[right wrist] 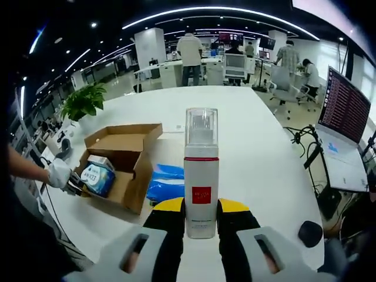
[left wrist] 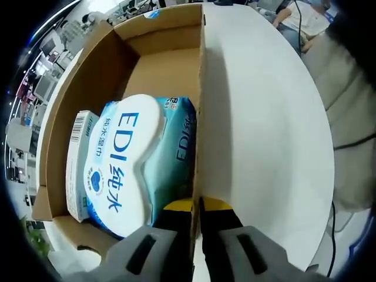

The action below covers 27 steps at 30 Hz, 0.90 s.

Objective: Operate the shoe box by opening the lid, removing the specified soft item, and placing it in the target area until the item is outside and the box remains undamaged.

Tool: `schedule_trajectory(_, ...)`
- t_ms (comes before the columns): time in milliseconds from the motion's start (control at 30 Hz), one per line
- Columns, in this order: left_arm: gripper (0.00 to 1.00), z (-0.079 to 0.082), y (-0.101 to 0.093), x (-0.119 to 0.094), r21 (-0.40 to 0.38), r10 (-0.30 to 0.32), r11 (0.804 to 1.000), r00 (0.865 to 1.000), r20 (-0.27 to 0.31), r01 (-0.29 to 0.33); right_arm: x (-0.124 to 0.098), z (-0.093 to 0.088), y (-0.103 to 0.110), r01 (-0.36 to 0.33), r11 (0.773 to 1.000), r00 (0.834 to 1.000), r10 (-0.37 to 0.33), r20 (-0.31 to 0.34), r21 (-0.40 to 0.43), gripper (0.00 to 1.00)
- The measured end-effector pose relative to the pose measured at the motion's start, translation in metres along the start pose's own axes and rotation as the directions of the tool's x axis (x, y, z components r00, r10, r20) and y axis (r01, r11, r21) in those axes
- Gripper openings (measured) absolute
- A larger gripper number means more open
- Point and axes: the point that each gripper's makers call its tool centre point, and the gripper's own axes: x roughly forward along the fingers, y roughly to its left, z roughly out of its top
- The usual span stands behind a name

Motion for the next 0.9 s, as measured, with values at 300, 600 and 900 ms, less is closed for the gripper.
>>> schedule_trajectory(300, 0.01, 0.0, 0.0, 0.0, 0.0, 0.001, 1.0, 1.0, 0.0, -0.001, 0.007, -0.024, -0.01, 0.016, 1.0, 0.998, -0.015, -0.056, 0.011, 0.17)
schedule_trajectory(600, 0.01, 0.0, 0.0, 0.0, -0.001, 0.001, 1.0, 1.0, 0.0, -0.001, 0.018, -0.046, -0.022, 0.032, 0.999, 0.992, -0.029, -0.125, 0.02, 0.17)
schedule_trajectory(900, 0.01, 0.0, 0.0, 0.0, -0.002, -0.001, 1.0, 1.0, -0.001, 0.001, 0.021, -0.057, -0.019, 0.03, 0.999, 0.988, -0.027, -0.15, 0.021, 0.17)
